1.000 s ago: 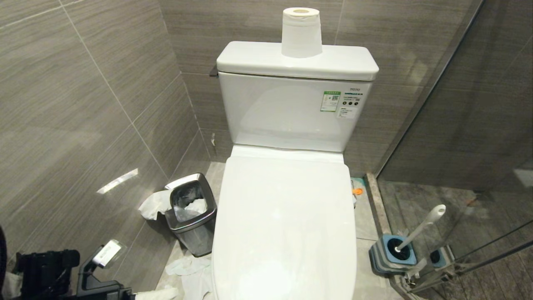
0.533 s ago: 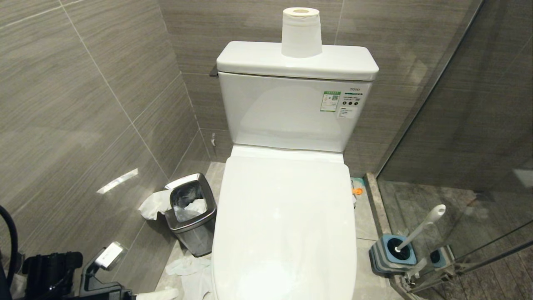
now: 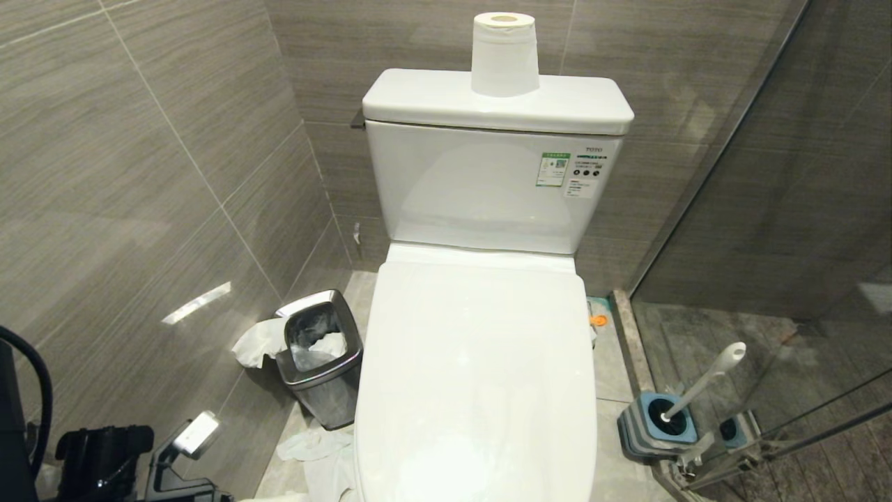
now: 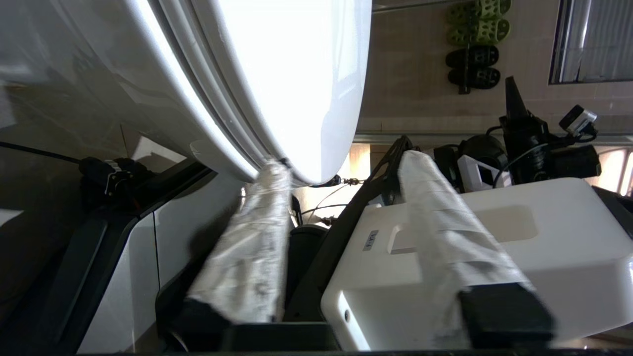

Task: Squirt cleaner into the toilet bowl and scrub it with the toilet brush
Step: Use the left hand to lift the toilet lid slightly

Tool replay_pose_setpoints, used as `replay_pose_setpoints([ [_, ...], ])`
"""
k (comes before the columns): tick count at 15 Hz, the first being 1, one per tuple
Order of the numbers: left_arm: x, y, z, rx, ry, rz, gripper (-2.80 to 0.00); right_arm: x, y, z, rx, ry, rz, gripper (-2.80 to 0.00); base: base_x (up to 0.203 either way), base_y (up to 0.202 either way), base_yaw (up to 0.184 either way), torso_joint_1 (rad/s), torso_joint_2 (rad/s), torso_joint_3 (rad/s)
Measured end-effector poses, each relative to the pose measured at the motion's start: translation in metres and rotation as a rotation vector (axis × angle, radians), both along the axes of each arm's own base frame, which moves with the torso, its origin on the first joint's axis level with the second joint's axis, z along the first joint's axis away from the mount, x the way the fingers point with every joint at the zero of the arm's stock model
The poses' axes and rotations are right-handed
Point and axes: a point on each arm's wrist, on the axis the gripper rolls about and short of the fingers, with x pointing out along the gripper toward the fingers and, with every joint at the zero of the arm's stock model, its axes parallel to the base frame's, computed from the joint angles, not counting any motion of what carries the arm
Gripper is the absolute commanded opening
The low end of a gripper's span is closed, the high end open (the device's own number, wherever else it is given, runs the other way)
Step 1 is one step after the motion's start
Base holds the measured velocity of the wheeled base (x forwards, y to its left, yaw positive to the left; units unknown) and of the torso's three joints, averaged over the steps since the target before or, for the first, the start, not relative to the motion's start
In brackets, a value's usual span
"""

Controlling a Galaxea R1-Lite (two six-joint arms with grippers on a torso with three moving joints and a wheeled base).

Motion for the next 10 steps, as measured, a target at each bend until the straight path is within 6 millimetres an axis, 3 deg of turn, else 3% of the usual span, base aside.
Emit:
replay_pose_setpoints([
  [10,0.015,-0.011,-0.023,0.005,-0.026,-0.054,0.0,0.0,0.0,0.0,0.0,0.0,0.0,-2.8,0.0,0.0,0.0,0.0,0.0,0.0],
])
